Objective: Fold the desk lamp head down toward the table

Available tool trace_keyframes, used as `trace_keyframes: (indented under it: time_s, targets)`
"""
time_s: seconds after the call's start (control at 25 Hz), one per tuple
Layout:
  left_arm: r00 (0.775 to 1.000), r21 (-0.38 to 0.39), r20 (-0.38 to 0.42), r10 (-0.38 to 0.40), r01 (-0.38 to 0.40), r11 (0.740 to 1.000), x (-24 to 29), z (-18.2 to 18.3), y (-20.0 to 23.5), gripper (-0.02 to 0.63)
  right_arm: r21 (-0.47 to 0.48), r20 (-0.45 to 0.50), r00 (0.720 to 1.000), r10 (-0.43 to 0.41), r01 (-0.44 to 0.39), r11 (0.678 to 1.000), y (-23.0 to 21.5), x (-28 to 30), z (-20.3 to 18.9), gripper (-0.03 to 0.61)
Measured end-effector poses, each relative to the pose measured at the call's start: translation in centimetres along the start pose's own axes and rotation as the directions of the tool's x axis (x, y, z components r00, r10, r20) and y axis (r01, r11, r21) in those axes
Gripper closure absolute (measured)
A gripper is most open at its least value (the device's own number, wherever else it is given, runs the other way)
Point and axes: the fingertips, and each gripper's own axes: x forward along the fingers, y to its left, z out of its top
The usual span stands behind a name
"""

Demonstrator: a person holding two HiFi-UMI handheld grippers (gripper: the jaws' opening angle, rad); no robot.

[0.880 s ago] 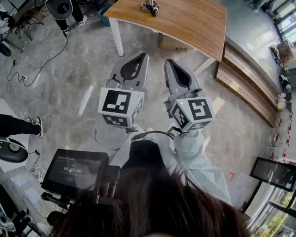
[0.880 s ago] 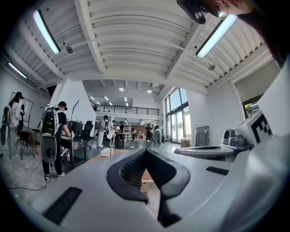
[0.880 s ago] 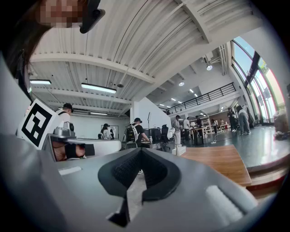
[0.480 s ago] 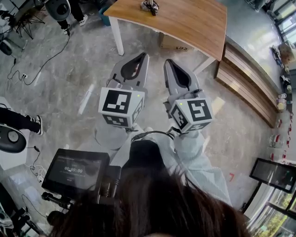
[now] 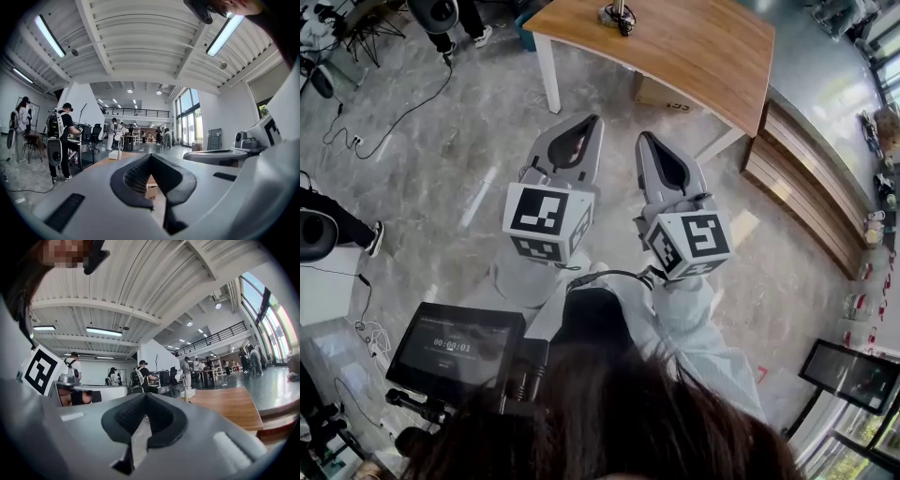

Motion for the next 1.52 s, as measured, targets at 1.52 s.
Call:
trace_keyframes:
  time_s: [1.52]
  targets:
    - [0.976, -0.037, -0.134, -0.172, 0.168, 0.985, 44.9, -4.1, 31.7, 0.611, 0.073, -0.114, 0.962, -0.249, 0.258, 0.963, -28.8, 43.7, -5.2, 0.577]
